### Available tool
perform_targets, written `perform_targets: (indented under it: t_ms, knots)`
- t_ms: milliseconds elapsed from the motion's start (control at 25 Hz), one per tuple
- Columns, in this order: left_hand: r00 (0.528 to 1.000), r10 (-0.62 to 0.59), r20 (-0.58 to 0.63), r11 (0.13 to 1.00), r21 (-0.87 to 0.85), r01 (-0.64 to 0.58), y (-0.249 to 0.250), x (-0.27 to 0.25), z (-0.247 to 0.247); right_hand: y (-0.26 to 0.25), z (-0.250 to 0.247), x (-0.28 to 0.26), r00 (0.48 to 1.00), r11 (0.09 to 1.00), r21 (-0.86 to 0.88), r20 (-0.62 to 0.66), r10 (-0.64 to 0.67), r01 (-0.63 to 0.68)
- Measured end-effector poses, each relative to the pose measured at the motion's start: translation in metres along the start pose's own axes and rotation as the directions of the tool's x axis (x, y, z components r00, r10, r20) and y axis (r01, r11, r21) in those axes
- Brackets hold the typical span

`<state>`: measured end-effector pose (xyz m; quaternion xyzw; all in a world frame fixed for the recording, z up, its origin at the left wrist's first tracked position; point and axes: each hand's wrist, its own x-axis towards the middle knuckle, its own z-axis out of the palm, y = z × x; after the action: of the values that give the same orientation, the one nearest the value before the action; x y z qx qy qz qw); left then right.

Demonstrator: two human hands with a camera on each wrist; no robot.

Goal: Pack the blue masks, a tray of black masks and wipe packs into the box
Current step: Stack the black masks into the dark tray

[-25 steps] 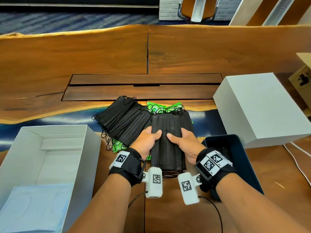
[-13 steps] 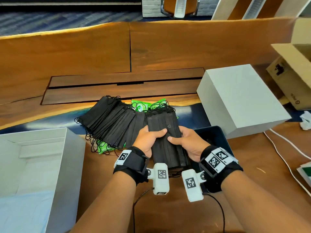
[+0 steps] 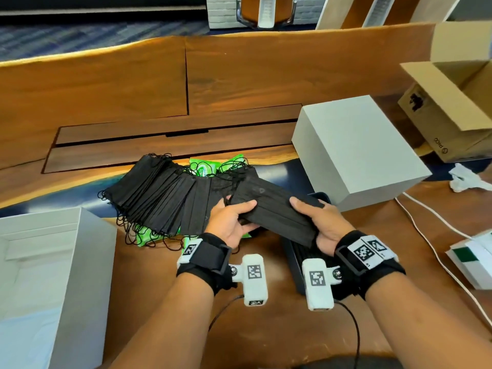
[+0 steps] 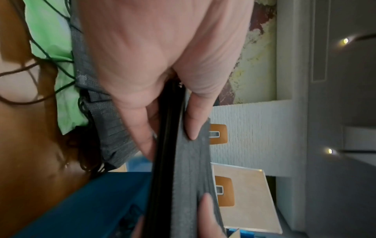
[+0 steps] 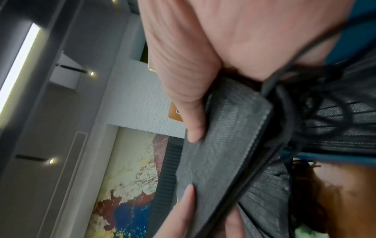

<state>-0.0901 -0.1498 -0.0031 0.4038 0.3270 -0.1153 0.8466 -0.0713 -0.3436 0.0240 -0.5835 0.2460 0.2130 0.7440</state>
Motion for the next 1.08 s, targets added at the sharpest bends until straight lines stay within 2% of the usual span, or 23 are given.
perform_targets:
  t_ms: [120,240,320,440,520,640,720,800,880,960,1000,1080]
  knots:
    - [1.0,0.002,-0.008,0.994,0.113,-0.001,-0.002,-0.002,0.004,0.005,-0.006,0.003,0.998,0.987,-0.153,-0.034,-0.059,0.053]
    - [0.999,0.012,0.051,0.917,0.397,-0.032,0.008,0.002,0.009,-0.002,-0.028,0.001,0.992,0.983,-0.166,-0.085,-0.096,0.081]
    - [0.989,0.017,0.144,0.791,0.603,-0.102,0.006,0.006,0.028,0.003,-0.038,-0.004,0.991,0.988,-0.144,-0.107,-0.076,0.06]
    - [0.962,0.085,0.261,0.494,0.827,-0.268,-0.004,0.015,0.062,0.016,-0.055,-0.011,0.984,0.985,-0.171,-0.172,-0.047,0.017]
    - [0.946,0.043,0.321,0.363,0.877,-0.314,-0.008,0.021,0.074,0.019,-0.07,-0.012,0.98,0.96,-0.28,-0.187,-0.065,0.01]
    - [0.922,-0.087,0.377,0.149,0.92,-0.363,-0.018,0.026,0.086,0.017,-0.076,-0.014,0.995,0.858,-0.514,-0.095,-0.039,-0.015]
    - [0.91,-0.079,0.407,0.002,0.913,-0.408,-0.027,0.026,0.093,0.018,-0.074,-0.012,0.998,0.77,-0.638,-0.052,-0.026,-0.013]
    - [0.913,0.022,0.407,-0.051,0.913,-0.405,-0.033,0.026,0.095,0.019,-0.073,-0.007,0.995,0.64,-0.768,-0.066,-0.071,-0.005]
    - [0.911,0.127,0.393,-0.022,0.919,-0.393,-0.034,0.026,0.091,0.02,-0.074,0.001,0.992,0.548,-0.837,-0.082,-0.098,-0.015]
    - [0.902,0.178,0.393,-0.012,0.918,-0.397,-0.033,0.024,0.083,0.021,-0.073,0.008,0.99,0.499,-0.866,-0.089,-0.112,-0.022]
    - [0.893,0.195,0.406,-0.049,0.913,-0.405,-0.033,0.022,0.08,0.022,-0.072,0.011,0.989,0.467,-0.884,-0.09,-0.119,-0.024]
    - [0.861,0.212,0.462,-0.22,0.881,-0.419,-0.035,0.017,0.078,0.024,-0.07,0.018,0.99,0.4,-0.916,-0.083,-0.117,-0.029]
